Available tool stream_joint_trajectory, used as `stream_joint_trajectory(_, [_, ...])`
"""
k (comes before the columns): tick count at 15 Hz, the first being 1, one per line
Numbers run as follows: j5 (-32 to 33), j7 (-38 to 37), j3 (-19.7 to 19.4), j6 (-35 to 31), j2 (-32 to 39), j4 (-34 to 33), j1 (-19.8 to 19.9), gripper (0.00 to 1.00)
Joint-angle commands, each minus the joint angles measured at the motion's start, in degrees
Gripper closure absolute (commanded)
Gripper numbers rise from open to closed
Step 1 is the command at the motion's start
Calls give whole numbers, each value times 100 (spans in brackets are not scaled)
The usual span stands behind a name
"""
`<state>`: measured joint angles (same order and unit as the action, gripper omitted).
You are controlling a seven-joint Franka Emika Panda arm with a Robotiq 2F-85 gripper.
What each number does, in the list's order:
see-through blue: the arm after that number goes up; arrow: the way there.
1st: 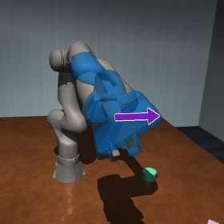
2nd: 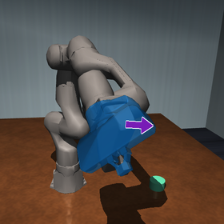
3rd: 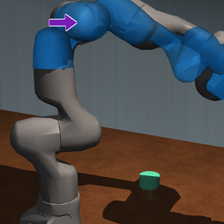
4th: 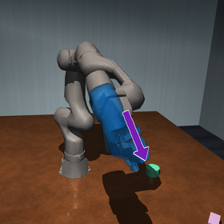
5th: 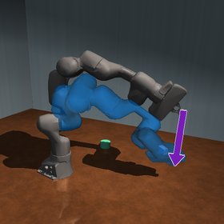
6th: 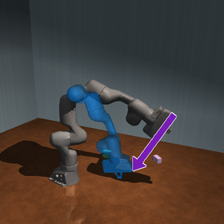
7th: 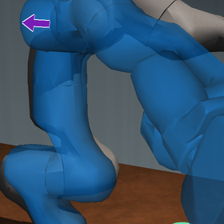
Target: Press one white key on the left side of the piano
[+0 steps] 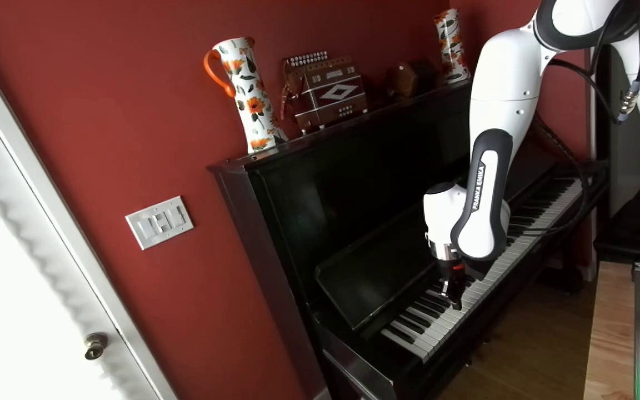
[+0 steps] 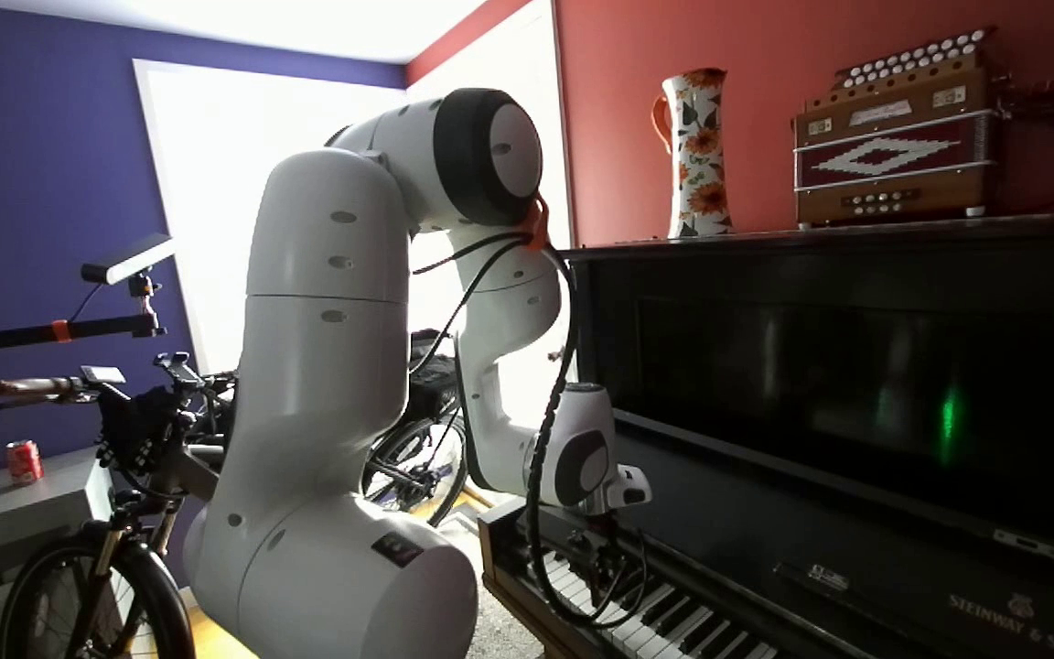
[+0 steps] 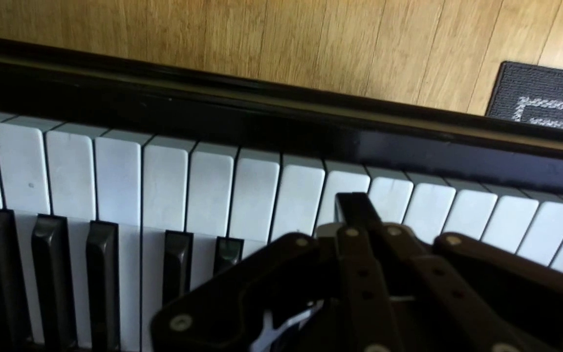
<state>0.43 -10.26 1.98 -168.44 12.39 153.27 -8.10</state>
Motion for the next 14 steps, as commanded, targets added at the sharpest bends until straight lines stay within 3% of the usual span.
stream_joint_trajectory(1, [-4, -39, 1, -180, 247, -94, -36, 100])
stream_joint_trajectory(14, [-150, 70, 117, -344, 651, -242, 28, 100])
